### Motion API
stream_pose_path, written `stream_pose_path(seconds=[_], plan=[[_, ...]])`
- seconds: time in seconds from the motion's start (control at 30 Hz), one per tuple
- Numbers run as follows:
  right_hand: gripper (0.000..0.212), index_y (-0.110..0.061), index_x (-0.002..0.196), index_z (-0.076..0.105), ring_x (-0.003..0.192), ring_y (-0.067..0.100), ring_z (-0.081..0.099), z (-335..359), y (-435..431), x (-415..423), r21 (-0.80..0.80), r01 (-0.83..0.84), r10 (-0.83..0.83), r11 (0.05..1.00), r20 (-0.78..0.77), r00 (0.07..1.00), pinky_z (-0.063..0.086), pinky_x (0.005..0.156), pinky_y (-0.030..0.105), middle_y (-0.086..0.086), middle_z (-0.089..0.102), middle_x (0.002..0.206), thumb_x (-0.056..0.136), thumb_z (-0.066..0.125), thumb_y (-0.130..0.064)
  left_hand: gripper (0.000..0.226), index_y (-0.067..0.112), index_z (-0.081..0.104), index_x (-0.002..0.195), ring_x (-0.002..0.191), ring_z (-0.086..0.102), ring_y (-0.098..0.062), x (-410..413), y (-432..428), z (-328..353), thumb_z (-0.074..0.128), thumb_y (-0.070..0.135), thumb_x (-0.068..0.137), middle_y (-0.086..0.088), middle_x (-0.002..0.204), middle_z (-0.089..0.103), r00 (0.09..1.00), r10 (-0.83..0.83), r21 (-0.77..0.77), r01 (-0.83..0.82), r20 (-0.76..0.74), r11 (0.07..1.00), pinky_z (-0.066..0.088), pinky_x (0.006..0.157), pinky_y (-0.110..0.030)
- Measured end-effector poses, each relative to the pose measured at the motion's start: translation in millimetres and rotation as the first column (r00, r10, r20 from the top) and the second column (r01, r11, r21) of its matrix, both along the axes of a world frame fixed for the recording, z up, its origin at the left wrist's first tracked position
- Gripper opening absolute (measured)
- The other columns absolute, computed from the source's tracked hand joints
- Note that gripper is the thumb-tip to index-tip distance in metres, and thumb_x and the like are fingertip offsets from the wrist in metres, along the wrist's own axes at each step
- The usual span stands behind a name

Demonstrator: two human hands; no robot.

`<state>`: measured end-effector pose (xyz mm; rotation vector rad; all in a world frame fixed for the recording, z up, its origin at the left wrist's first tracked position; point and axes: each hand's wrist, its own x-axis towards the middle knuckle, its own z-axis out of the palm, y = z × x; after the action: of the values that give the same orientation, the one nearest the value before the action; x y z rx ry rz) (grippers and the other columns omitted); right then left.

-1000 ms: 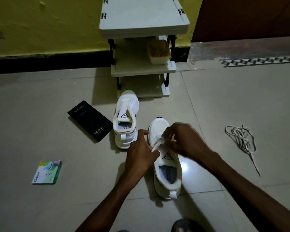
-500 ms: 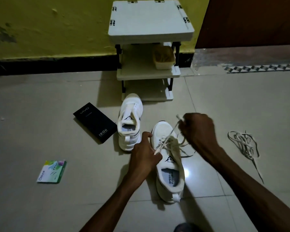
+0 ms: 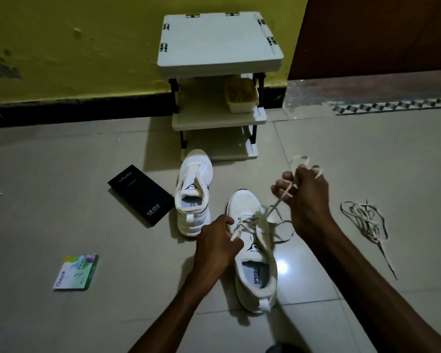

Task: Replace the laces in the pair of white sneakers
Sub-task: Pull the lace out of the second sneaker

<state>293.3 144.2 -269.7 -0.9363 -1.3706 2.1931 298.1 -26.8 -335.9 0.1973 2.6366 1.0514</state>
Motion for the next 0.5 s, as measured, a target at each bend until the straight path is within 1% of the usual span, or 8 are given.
stream_pose_path(seconds=[0.03,0.1,0.13,0.2,0.27,0.3,0.4,0.5], plan=[[0.008,-0.013,0.095,0.050,0.049,0.015,0.049,0,0,1,0.004,-0.131,0.131,0.991,0.056,0.990,0.046,0.048,0.028,0.007,0.053,0.071,0.099,0.044,-0.016,0.043,0.026,0.059,0.116,0.080,0.062,-0.012,-1,0,0,0.073,0.026,0.075,0.009,0.076,0.060,1.000,-0.001,-0.003,0.001,0.006,1.000,0.044,0.066,-0.023],[0.009,-0.016,0.088,0.054,0.053,0.017,0.046,-7,-3,3,0.237,-0.370,0.306,0.898,0.268,0.914,0.038,0.047,0.025,0.003,0.055,0.070,0.095,0.052,-0.020,0.044,0.027,0.056,0.116,0.083,0.064,-0.013,-1,0,-1,0.073,0.028,0.075,0.009,0.077,0.062,1.000,-0.013,-0.015,0.013,0.014,1.000,0.046,0.070,-0.025],[0.007,-0.017,0.092,0.056,0.062,0.019,0.053,-13,-3,4,0.357,-0.447,0.300,0.820,0.396,0.868,0.041,0.052,0.027,0.002,0.060,0.078,0.092,0.057,-0.024,0.045,0.028,0.055,0.117,0.085,0.064,-0.012,-1,1,-1,0.073,0.029,0.076,0.009,0.080,0.062,1.000,-0.024,-0.013,0.024,0.009,1.000,0.047,0.072,-0.026],[0.034,-0.020,0.118,0.053,0.097,0.025,0.058,-28,-1,9,0.532,-0.612,0.199,0.585,0.637,0.744,0.047,0.076,0.034,0.006,0.062,0.110,0.087,0.062,-0.030,0.046,0.029,0.054,0.120,0.091,0.063,-0.013,1,3,-4,0.071,0.029,0.078,0.008,0.095,0.061,0.994,-0.074,-0.009,0.074,-0.074,0.997,0.049,0.077,-0.027],[0.062,-0.019,0.141,0.035,0.125,0.034,0.040,-39,-2,19,0.587,-0.745,0.058,0.316,0.772,0.633,0.040,0.095,0.043,0.012,0.044,0.137,0.087,0.063,-0.034,0.043,0.028,0.056,0.123,0.102,0.058,-0.014,1,7,-6,0.067,0.027,0.082,0.004,0.114,0.054,0.965,-0.173,-0.052,0.166,-0.199,0.985,0.047,0.083,-0.027],[0.065,-0.019,0.143,0.033,0.128,0.035,0.036,-39,-5,26,0.615,-0.751,0.016,0.242,0.771,0.637,0.040,0.095,0.043,0.012,0.039,0.140,0.087,0.062,-0.036,0.040,0.026,0.058,0.123,0.108,0.055,-0.016,0,10,-6,0.065,0.026,0.084,0.002,0.120,0.051,0.947,-0.219,-0.091,0.203,-0.236,0.975,0.047,0.087,-0.029],[0.042,-0.024,0.118,0.057,0.106,0.023,0.054,-35,-15,49,0.676,-0.719,0.011,0.160,0.727,0.686,0.044,0.075,0.030,0.002,0.056,0.117,0.083,0.065,-0.045,0.030,0.025,0.065,0.119,0.118,0.046,-0.019,-9,18,-6,0.060,0.027,0.089,0.001,0.131,0.045,0.905,-0.355,-0.239,0.301,-0.235,0.923,0.044,0.094,-0.033],[0.023,-0.024,0.088,0.064,0.078,0.015,0.061,-35,-26,61,0.558,-0.830,0.044,-0.008,0.830,0.557,0.039,0.063,0.022,-0.005,0.066,0.088,0.085,0.063,-0.047,0.024,0.024,0.068,0.111,0.115,0.044,-0.023,-14,24,-8,0.056,0.026,0.090,0.000,0.129,0.047,0.860,-0.458,-0.340,0.371,-0.227,0.864,0.040,0.090,-0.033]])
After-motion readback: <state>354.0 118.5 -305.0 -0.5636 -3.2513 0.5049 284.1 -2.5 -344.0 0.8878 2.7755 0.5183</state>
